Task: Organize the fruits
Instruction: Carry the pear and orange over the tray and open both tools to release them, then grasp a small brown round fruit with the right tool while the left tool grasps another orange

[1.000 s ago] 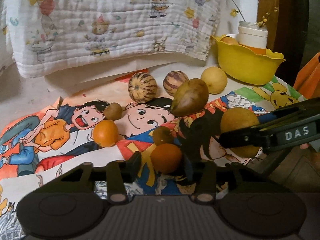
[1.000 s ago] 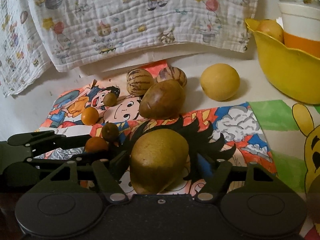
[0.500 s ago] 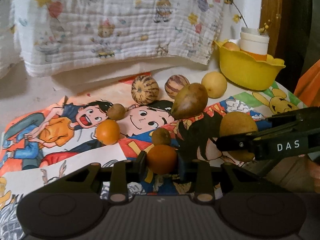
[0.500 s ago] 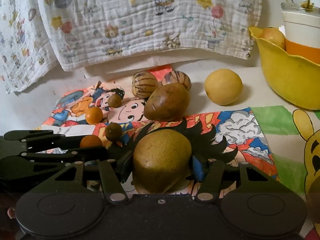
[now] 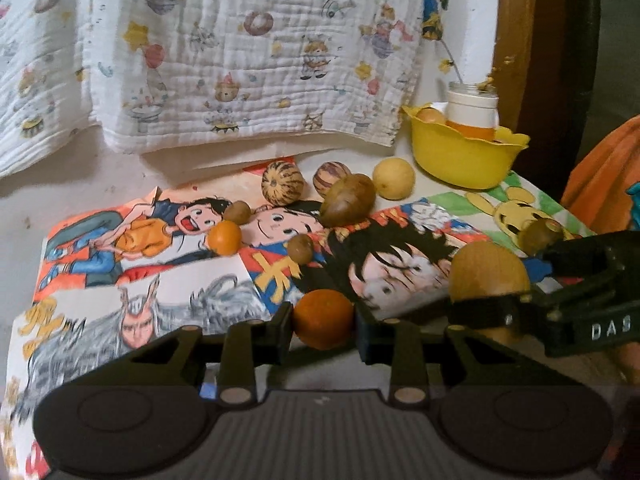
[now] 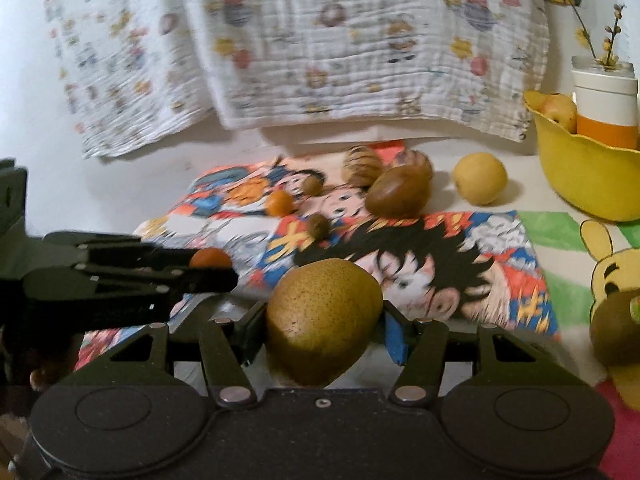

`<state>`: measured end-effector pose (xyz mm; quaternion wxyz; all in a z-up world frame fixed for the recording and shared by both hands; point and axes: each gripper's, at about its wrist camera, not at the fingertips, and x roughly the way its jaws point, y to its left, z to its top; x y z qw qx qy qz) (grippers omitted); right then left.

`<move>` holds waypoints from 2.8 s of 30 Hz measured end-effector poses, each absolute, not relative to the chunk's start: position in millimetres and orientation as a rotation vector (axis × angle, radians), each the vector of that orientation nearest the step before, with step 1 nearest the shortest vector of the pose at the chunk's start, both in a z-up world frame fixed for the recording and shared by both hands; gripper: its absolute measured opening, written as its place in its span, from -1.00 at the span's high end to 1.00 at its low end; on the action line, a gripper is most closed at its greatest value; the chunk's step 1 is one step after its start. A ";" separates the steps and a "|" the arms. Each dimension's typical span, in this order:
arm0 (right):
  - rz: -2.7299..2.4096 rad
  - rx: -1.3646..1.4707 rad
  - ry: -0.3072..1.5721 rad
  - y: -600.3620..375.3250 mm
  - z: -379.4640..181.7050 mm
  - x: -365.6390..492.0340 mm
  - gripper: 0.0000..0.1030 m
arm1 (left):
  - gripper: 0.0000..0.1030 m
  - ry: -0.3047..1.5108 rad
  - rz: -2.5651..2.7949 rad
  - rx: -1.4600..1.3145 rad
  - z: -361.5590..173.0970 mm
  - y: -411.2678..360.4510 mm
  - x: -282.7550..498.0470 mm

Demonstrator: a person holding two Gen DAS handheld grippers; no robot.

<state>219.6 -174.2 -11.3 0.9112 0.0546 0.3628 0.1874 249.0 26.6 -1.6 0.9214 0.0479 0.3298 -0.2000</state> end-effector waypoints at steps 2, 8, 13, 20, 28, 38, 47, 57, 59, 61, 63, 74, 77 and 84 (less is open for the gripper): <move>0.405 0.101 0.745 -168.5 -11.8 203.6 -0.17 | 0.33 0.675 -0.415 0.100 -0.7 28.7 234.2; 0.452 0.072 0.759 -154.9 -17.9 161.7 -0.17 | 0.33 0.678 -0.427 0.089 -1.0 33.8 191.5; 0.483 0.023 0.763 -145.0 -22.2 134.5 -0.17 | 0.33 0.695 -0.439 0.081 -5.7 36.6 163.7; 0.469 -0.016 0.749 -143.4 -22.4 116.9 -0.17 | 0.32 0.708 -0.441 0.092 -11.3 36.4 141.3; 0.433 -0.013 0.769 -146.9 -26.1 119.7 -0.18 | 0.32 0.732 -0.420 0.098 -15.9 37.1 135.5; 0.432 -0.021 0.759 -144.8 -29.1 119.8 -0.18 | 0.31 0.756 -0.398 0.100 -25.1 37.6 133.8; 0.427 -0.011 0.736 -149.9 -27.8 113.1 -0.29 | 0.30 0.766 -0.399 0.087 -25.7 38.6 129.2; 0.425 -0.038 0.704 -161.6 -18.8 91.4 -0.64 | -0.34 0.700 -0.386 0.122 -12.0 39.6 107.4; 0.425 -0.045 0.703 -163.2 -17.5 87.6 -0.72 | -0.42 0.699 -0.388 0.123 -10.2 40.1 103.7; 0.424 -0.051 0.704 -164.3 -16.4 84.0 -0.80 | -0.61 0.699 -0.394 0.125 -8.7 40.9 99.0; 0.423 -0.058 0.702 -164.9 -15.6 80.0 -0.89 | -0.71 0.696 -0.401 0.135 -7.4 41.9 93.7; 0.364 -0.100 0.714 -179.9 -12.4 74.1 -0.99 | -0.99 0.747 -0.335 0.160 0.9 64.0 95.0; 0.342 -0.096 0.715 -185.5 -10.7 80.3 -0.99 | -0.99 0.760 -0.306 0.168 0.7 71.4 101.4; 0.313 -0.126 0.692 -192.1 -3.1 106.2 -0.99 | -0.99 0.752 -0.265 0.179 4.2 83.2 121.7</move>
